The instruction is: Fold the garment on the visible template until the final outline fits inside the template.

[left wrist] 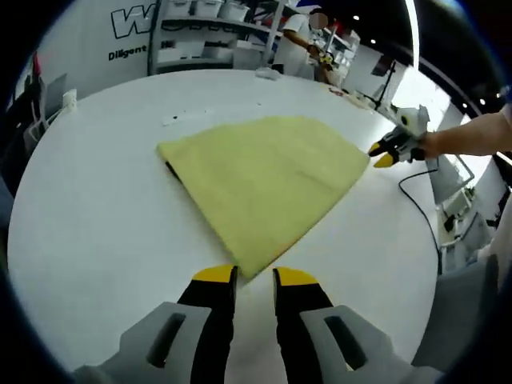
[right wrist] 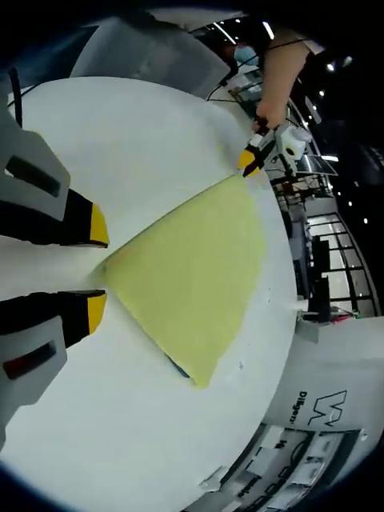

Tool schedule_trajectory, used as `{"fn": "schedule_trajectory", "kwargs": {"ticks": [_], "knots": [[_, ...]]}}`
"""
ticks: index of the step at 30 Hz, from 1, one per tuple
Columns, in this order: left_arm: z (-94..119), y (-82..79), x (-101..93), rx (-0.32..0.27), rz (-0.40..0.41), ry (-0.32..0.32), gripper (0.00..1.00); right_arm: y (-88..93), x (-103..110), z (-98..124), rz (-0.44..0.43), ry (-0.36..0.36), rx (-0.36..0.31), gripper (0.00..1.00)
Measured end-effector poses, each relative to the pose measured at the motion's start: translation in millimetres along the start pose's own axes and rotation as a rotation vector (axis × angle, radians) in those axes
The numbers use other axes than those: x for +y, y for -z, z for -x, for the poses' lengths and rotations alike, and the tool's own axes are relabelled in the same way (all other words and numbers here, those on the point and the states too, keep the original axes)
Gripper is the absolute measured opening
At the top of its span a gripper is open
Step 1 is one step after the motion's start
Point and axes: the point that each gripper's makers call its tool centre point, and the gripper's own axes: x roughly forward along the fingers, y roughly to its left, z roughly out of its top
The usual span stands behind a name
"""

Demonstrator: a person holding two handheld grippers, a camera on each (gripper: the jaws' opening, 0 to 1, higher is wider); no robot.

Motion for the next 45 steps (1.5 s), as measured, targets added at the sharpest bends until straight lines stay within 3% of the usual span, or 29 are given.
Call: {"fn": "schedule_trajectory", "kwargs": {"ticks": [20, 32, 41, 43, 45], "knots": [[-14, 4.9, 1.4, 0.004, -0.042, 0.023, 0.02, 3.3, 2, -9, 0.101, -0.032, 0.041, 0.0], [-2, 5.2, 7.9, -0.01, -0.049, 0.034, 0.0, 7.6, -1, 7, 0.154, -0.057, 0.036, 0.0], [-3, 10.9, 2.8, 0.002, -0.027, 0.045, 0.01, 12.5, 18, 3, 0.118, -0.106, 0.048, 0.0], [-3, 11.8, 2.8, 0.005, -0.025, 0.042, 0.02, 7.8, 18, 3, 0.065, -0.09, 0.036, 0.13], [-3, 12.9, 3.0, 0.009, -0.021, 0.04, 0.02, 3.0, 16, 2, 0.069, -0.08, 0.025, 0.13]]}}
